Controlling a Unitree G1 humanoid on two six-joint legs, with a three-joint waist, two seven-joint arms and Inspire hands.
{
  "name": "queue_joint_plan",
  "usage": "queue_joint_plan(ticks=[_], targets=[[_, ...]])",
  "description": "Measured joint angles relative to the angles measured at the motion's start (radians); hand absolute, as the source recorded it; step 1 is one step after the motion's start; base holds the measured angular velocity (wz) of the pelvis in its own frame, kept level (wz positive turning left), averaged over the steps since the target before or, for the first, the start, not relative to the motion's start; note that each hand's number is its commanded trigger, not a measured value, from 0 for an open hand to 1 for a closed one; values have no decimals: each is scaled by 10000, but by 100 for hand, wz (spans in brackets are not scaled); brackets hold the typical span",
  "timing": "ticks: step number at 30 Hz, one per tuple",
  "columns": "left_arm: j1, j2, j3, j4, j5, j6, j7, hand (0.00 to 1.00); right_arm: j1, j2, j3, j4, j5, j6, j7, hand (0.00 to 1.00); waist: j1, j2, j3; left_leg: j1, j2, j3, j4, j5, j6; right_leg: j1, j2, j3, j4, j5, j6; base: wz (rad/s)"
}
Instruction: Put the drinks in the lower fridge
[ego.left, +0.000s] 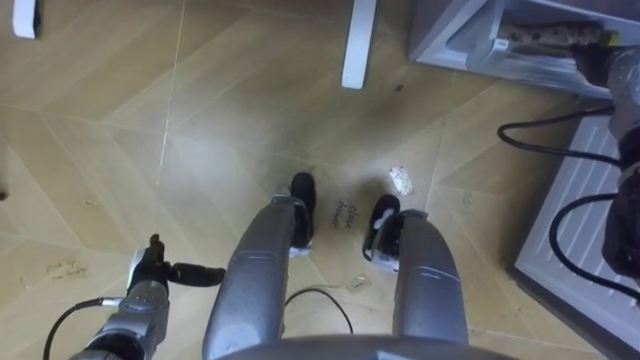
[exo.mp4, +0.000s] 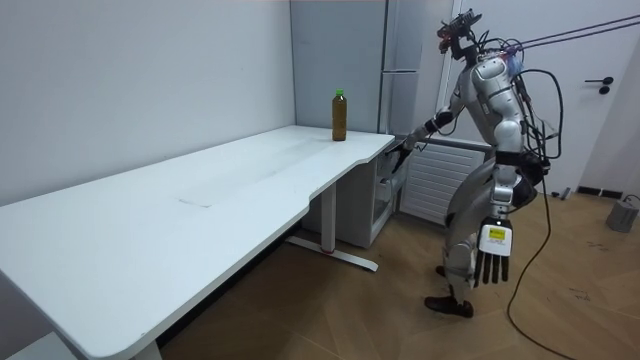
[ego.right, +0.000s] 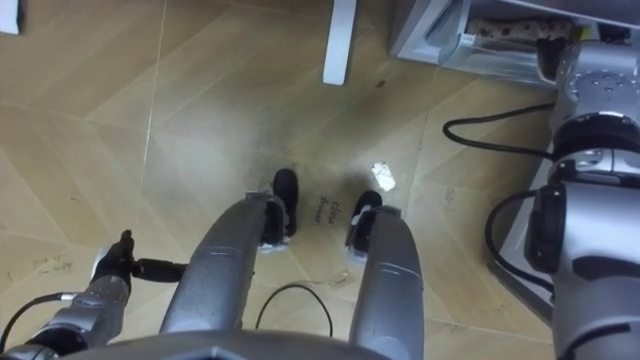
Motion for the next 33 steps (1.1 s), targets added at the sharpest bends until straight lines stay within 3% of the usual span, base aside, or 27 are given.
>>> queue_joint_plan(ticks=[7,14,19,25,31,33], targets=[[-6,1,-28,32,-208,149,-384,0,382,76,350,801,1,76,607,0,132,44,12,781,145,-65,-426,-1,-5,931,174,-146,-578,62,57,1],[-28,-15,7,208,-216,207,-780,0,832,242,339,1342,-17,103,1277,0,303,123,26,1714,128,-20,-771,-5,-12,1903,181,-216,-1030,71,90,0],[-142,-69,14,379,-185,186,-1119,0,1313,291,367,1603,-144,311,1859,0,302,247,85,2484,126,-35,-1038,-10,-21,2766,188,-362,-1377,46,119,5],[-67,-39,256,398,-176,203,-1645,0,2165,368,449,1599,-501,511,2583,0,284,264,72,3372,89,-36,-1527,-15,-31,3679,217,-433,-1783,24,199,4],[308,-58,1075,643,-100,212,-1923,0,3076,910,369,1633,-1009,563,3367,0,10,288,1,4697,136,-207,-2264,49,-124,5308,527,-686,-3136,356,261,1],[563,-69,1221,764,-75,229,-1922,0,3664,1002,374,1557,-1103,689,3706,0,-29,249,-216,5168,123,-218,-2583,52,-132,5780,557,-694,-3532,417,309,-3]])
